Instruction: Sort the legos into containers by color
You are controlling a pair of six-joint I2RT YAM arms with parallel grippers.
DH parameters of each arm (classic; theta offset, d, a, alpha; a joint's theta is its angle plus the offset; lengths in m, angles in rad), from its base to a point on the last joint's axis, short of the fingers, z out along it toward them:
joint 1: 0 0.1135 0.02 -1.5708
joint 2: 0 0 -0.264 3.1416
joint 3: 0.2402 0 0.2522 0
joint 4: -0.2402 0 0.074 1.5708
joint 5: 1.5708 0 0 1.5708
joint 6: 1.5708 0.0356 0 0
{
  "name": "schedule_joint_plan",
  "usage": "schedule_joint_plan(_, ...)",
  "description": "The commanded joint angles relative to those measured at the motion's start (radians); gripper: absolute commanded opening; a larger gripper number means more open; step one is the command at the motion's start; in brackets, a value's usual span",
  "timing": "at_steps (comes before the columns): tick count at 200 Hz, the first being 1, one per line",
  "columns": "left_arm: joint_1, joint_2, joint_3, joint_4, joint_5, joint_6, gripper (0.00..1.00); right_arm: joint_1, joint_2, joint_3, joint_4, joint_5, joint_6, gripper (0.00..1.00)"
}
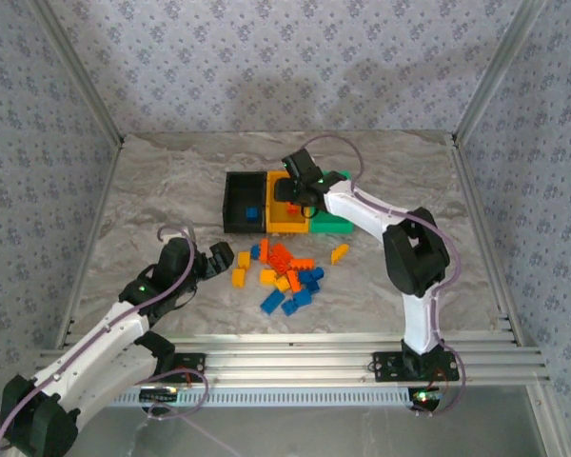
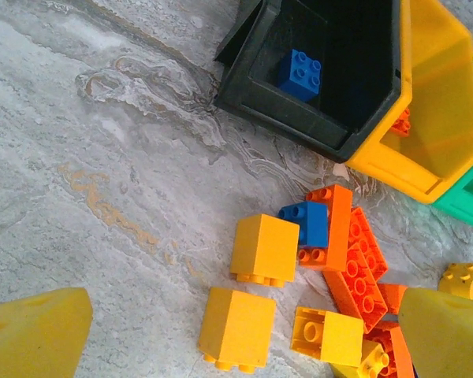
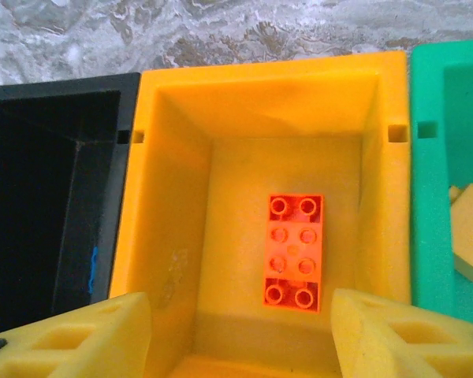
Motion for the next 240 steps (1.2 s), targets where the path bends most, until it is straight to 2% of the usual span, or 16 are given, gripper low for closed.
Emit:
schedule_joint_plan(1, 0.006, -0.008, -0.001, -0.009, 0.004, 0.003, 1.0, 0.01, -0.165, -0.092, -0.012, 0.041, 0.075, 0.66)
schedule_joint_plan(54, 0.008, -0.007, -0.026, 0.023, 0.002, -0.015, 1.0, 0.033, -0.519, -0.571, -0.058, 0.133, 0.335, 0.73)
schedule_joint_plan(76, 0.008, 0.0, -0.034, 0.039, 0.009, -0.019, 1.0, 0.023, -0.601, -0.702, -0.043, 0.152, 0.412, 0.75)
schedule_joint_plan(165, 0.01, -0.011, -0.049, 0.026, 0.008, -0.016, 1.0, -0.089, -0.369, -0.684, 0.066, 0.039, 0.388, 0.7)
schedule_joint_plan(195, 0.009, -0.007, -0.043, 0.029, 0.009, -0.008, 1.0, -0.1, -0.315, -0.675, 0.064, 0.025, 0.369, 0.6)
schedule_joint_plan(240, 0.009, -0.002, -0.041, 0.023, 0.0, -0.004, 1.0, -0.107, -0.348, -0.735, 0.082, 0.006, 0.36, 0.28)
